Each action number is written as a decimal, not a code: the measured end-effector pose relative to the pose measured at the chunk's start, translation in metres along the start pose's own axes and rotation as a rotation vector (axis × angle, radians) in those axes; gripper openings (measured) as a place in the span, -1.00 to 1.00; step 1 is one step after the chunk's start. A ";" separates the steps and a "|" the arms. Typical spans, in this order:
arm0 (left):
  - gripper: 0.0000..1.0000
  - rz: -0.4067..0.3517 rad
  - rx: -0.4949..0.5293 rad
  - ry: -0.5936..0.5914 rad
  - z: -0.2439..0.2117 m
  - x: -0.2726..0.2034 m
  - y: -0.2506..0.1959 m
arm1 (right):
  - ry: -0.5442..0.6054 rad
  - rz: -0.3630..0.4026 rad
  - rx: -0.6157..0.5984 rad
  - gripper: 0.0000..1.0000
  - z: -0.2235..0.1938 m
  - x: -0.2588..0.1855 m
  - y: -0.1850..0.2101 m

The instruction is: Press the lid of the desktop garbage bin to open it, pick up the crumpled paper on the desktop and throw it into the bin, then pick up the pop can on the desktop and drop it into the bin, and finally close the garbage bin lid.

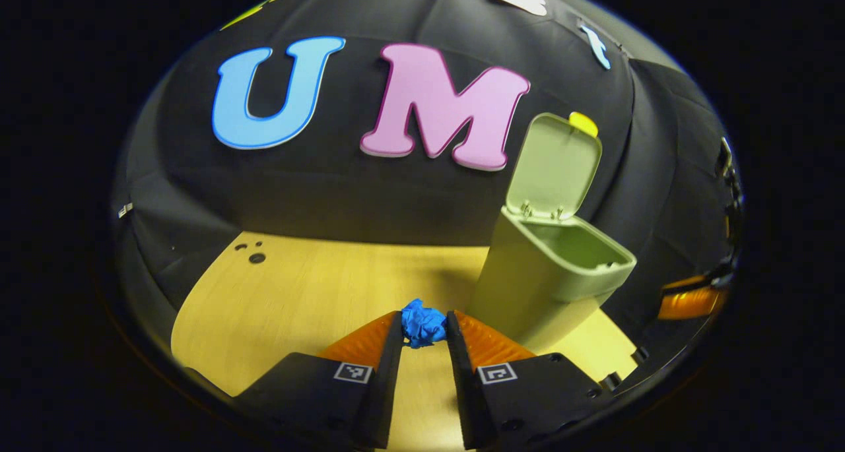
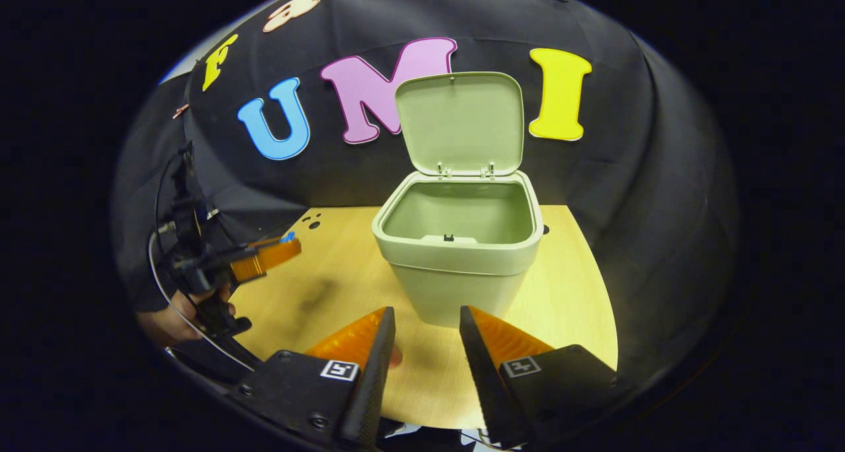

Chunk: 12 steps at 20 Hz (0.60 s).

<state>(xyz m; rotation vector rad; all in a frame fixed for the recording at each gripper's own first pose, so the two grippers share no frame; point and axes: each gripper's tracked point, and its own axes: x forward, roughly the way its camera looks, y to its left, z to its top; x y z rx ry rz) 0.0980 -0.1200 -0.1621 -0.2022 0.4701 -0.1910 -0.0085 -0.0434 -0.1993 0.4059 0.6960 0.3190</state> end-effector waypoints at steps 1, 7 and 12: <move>-0.13 -0.016 0.001 -0.023 0.013 0.001 -0.006 | 0.002 -0.001 -0.001 0.18 -0.003 -0.001 0.001; -0.13 -0.139 0.070 -0.146 0.072 0.012 -0.055 | 0.010 -0.003 0.000 0.76 -0.015 -0.005 0.007; -0.13 -0.278 0.090 -0.188 0.091 0.026 -0.100 | -0.003 -0.019 0.032 0.77 -0.016 -0.007 0.005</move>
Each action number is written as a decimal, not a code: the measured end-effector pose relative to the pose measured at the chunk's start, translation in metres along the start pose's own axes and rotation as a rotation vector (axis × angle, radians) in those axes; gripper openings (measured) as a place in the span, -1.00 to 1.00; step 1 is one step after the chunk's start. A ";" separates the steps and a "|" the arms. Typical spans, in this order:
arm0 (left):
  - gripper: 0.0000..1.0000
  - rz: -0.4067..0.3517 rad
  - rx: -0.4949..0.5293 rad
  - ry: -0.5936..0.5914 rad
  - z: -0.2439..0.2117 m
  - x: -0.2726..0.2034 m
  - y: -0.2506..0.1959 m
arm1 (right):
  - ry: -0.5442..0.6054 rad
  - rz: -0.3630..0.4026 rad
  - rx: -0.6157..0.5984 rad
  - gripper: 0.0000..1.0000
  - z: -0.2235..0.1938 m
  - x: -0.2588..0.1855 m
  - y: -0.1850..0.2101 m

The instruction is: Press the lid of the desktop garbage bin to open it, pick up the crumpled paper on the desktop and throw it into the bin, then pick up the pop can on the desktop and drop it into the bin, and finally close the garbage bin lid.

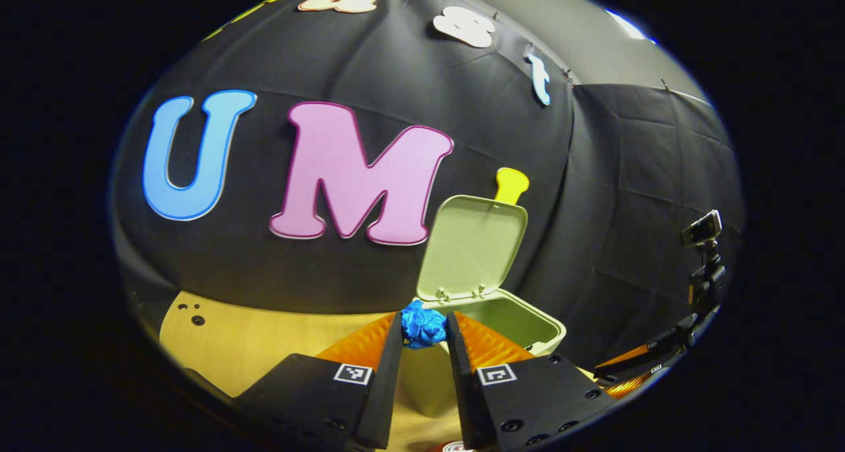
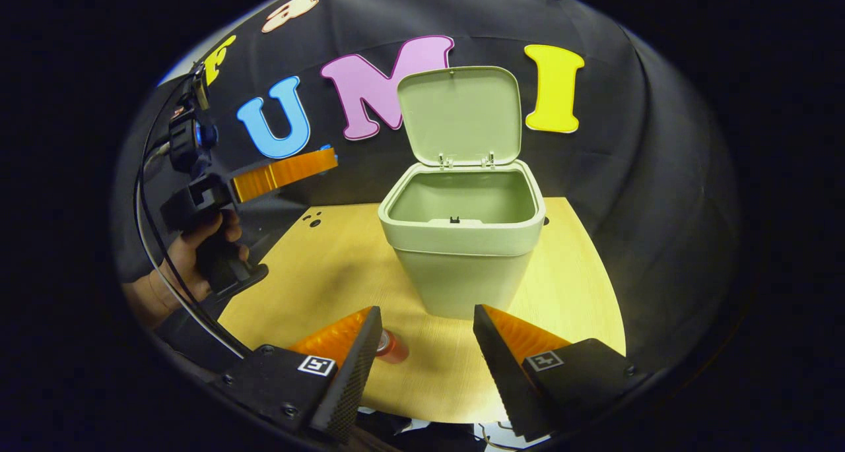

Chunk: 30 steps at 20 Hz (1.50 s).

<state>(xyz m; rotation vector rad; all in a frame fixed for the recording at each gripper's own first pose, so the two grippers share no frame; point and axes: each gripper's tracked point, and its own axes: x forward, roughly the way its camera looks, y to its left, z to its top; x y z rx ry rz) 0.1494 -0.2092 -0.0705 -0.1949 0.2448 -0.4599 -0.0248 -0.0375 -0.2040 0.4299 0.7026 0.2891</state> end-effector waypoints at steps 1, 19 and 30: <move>-0.13 -0.019 0.009 0.002 0.001 0.007 -0.007 | -0.002 -0.005 0.002 0.77 0.000 -0.001 -0.001; 0.04 -0.095 0.092 0.130 -0.038 0.082 -0.047 | -0.040 -0.066 0.089 0.78 -0.005 -0.017 -0.020; 0.72 -0.087 0.090 0.118 -0.034 0.067 -0.043 | -0.012 -0.020 0.064 0.80 -0.017 -0.009 -0.004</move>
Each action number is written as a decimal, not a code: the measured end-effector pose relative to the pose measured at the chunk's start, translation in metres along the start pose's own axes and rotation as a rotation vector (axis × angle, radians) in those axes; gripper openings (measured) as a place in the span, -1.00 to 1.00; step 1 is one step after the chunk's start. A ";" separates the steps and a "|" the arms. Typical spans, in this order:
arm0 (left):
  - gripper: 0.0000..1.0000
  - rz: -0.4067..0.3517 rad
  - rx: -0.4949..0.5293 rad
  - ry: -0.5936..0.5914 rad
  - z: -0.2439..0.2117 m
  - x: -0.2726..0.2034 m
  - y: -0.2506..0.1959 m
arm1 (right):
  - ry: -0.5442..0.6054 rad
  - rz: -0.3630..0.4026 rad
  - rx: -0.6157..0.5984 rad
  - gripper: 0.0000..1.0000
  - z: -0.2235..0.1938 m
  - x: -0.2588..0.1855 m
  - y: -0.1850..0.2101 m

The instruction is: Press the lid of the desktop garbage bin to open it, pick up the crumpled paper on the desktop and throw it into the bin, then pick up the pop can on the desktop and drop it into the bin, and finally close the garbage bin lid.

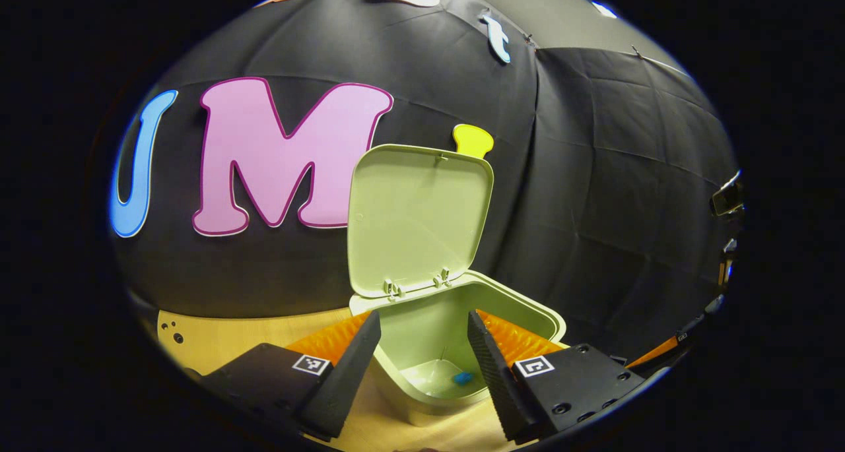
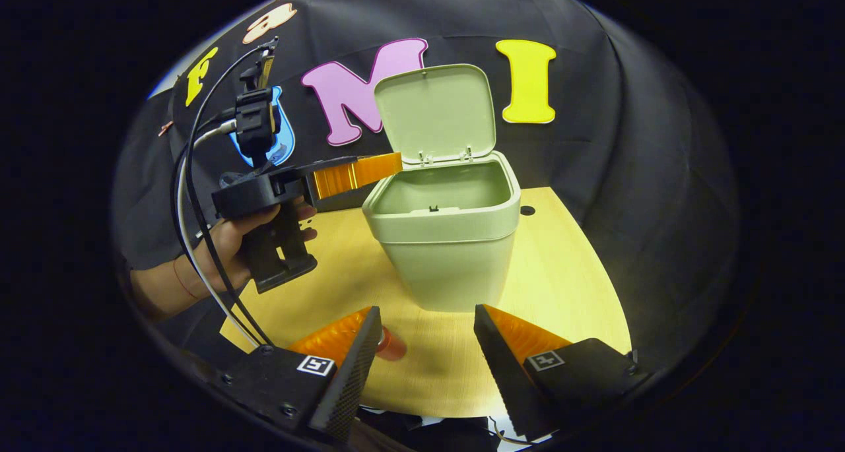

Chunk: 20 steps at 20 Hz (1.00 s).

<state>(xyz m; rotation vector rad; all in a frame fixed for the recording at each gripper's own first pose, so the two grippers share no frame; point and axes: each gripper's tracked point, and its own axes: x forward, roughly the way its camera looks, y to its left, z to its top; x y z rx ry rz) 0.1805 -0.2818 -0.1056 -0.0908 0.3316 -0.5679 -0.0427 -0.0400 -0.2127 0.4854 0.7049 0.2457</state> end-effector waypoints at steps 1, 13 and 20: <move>0.73 0.004 -0.006 -0.003 0.000 -0.006 0.003 | 0.001 0.017 -0.007 0.80 -0.002 0.001 0.006; 0.79 0.128 -0.064 -0.047 -0.008 -0.100 0.054 | 0.104 0.197 -0.206 0.84 -0.054 0.035 0.073; 0.83 0.199 -0.070 -0.031 -0.023 -0.152 0.085 | 0.166 0.199 -0.302 0.84 -0.088 0.070 0.087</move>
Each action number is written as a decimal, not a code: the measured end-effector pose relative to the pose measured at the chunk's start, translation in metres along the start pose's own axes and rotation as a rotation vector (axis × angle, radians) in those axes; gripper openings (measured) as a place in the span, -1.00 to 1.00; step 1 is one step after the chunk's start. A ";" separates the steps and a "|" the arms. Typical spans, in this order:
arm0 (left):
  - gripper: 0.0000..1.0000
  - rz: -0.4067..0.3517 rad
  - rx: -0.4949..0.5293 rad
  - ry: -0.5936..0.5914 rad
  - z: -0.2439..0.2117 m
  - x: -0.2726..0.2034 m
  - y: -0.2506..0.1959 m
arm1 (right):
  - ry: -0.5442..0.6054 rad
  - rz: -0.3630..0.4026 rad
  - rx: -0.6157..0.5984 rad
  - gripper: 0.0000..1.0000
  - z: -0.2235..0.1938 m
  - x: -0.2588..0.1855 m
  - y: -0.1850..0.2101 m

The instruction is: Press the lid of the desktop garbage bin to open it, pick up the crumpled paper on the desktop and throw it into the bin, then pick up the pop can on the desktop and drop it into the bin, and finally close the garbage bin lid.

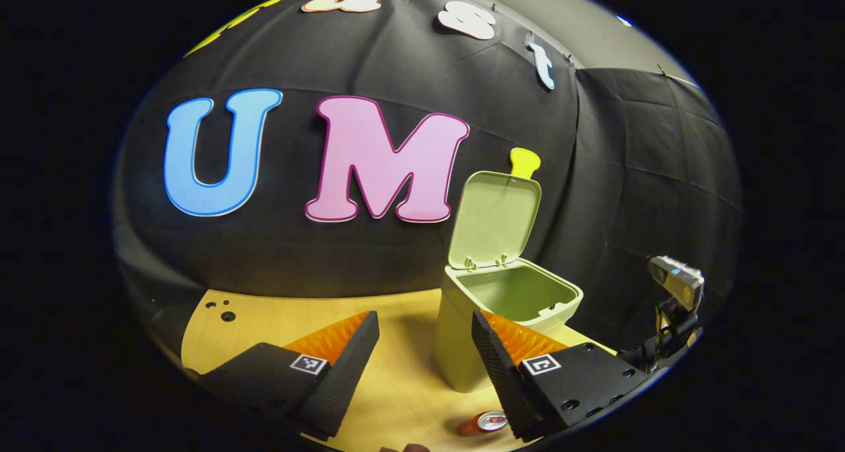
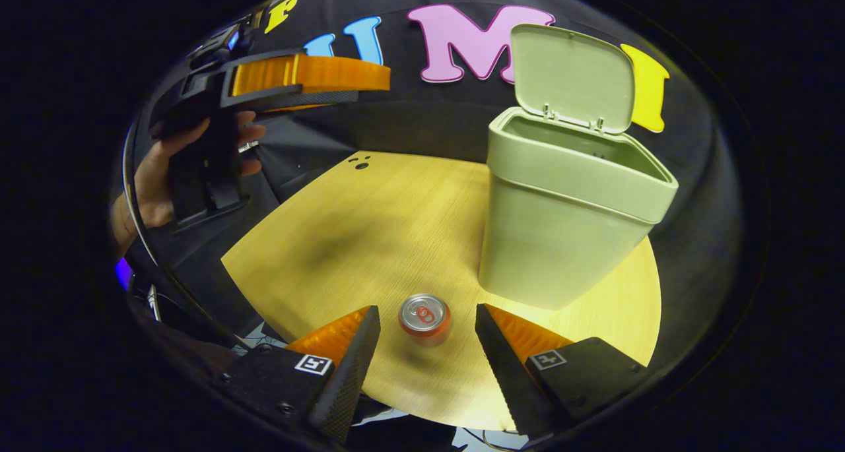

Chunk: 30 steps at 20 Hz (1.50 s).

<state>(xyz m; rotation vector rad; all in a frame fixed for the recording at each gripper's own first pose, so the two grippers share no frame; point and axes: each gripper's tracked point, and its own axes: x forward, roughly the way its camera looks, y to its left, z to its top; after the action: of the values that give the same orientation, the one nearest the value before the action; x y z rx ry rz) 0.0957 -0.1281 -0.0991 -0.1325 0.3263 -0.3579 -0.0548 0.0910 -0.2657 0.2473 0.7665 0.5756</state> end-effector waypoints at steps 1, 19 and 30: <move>0.83 0.005 -0.002 0.005 -0.002 -0.007 0.004 | 0.007 0.000 -0.009 0.84 -0.003 0.006 0.002; 0.83 0.100 -0.023 0.074 -0.035 -0.059 0.063 | 0.138 -0.012 -0.013 0.85 -0.053 0.088 0.002; 0.83 0.093 -0.064 0.113 -0.052 -0.056 0.082 | 0.155 -0.048 -0.013 0.69 -0.056 0.102 -0.002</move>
<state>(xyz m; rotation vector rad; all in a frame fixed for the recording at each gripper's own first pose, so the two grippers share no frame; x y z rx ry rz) 0.0548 -0.0348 -0.1467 -0.1601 0.4542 -0.2637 -0.0352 0.1481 -0.3651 0.1726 0.9159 0.5583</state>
